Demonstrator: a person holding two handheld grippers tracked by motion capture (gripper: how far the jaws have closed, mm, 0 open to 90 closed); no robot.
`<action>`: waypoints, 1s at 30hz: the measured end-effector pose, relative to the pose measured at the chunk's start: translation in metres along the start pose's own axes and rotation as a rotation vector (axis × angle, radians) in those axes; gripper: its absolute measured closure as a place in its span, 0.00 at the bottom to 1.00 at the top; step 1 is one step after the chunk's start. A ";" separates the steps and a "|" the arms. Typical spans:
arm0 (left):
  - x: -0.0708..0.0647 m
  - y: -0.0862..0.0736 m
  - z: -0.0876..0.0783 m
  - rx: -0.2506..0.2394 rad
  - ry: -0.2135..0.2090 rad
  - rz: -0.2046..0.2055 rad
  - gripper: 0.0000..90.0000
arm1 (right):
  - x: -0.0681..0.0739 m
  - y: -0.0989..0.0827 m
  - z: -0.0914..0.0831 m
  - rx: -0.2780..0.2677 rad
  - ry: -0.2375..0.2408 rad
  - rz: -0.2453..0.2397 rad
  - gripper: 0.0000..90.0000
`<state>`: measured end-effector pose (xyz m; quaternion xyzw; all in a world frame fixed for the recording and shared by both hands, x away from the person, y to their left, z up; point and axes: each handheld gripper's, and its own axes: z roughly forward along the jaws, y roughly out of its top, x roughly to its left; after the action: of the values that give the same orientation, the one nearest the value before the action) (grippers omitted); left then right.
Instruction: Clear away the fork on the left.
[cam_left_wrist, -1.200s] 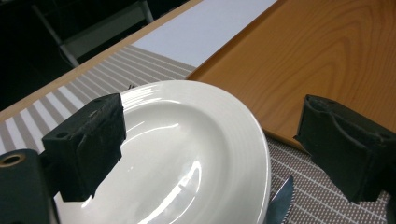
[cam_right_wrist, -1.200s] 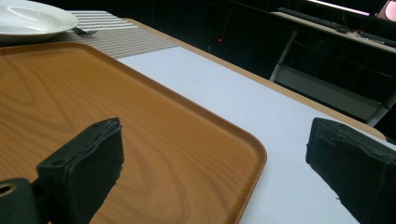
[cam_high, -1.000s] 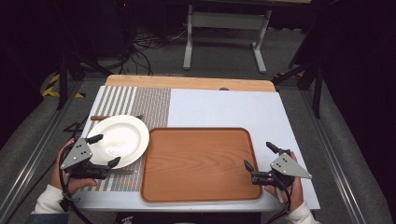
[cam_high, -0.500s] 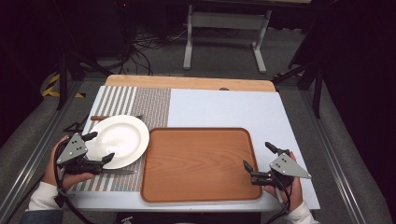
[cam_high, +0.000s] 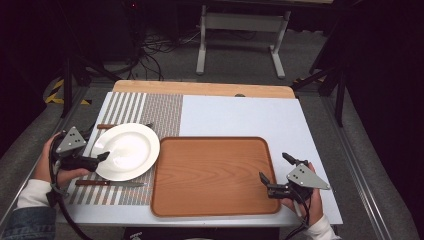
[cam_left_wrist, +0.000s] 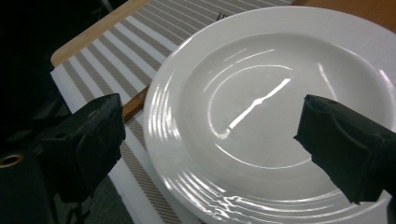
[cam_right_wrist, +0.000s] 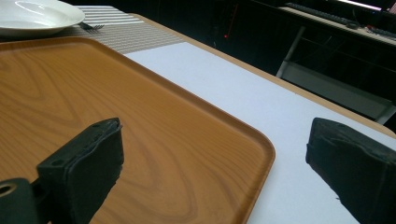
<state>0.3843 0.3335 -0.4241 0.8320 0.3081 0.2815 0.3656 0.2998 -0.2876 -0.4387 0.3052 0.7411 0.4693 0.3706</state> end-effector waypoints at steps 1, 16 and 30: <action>0.005 0.001 0.001 0.009 -0.003 -0.002 0.10 | 0.000 0.000 0.000 0.001 0.000 -0.001 0.06; 0.065 0.017 0.043 0.172 0.012 -0.004 0.22 | -0.003 -0.002 0.004 0.010 0.006 0.030 0.06; 0.102 0.039 0.075 0.419 -0.025 0.081 0.36 | -0.003 -0.007 0.004 0.032 0.021 0.032 0.06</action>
<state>0.5147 0.3527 -0.4117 0.9049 0.3216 0.2155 0.1767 0.3044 -0.2906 -0.4456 0.3179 0.7473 0.4667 0.3503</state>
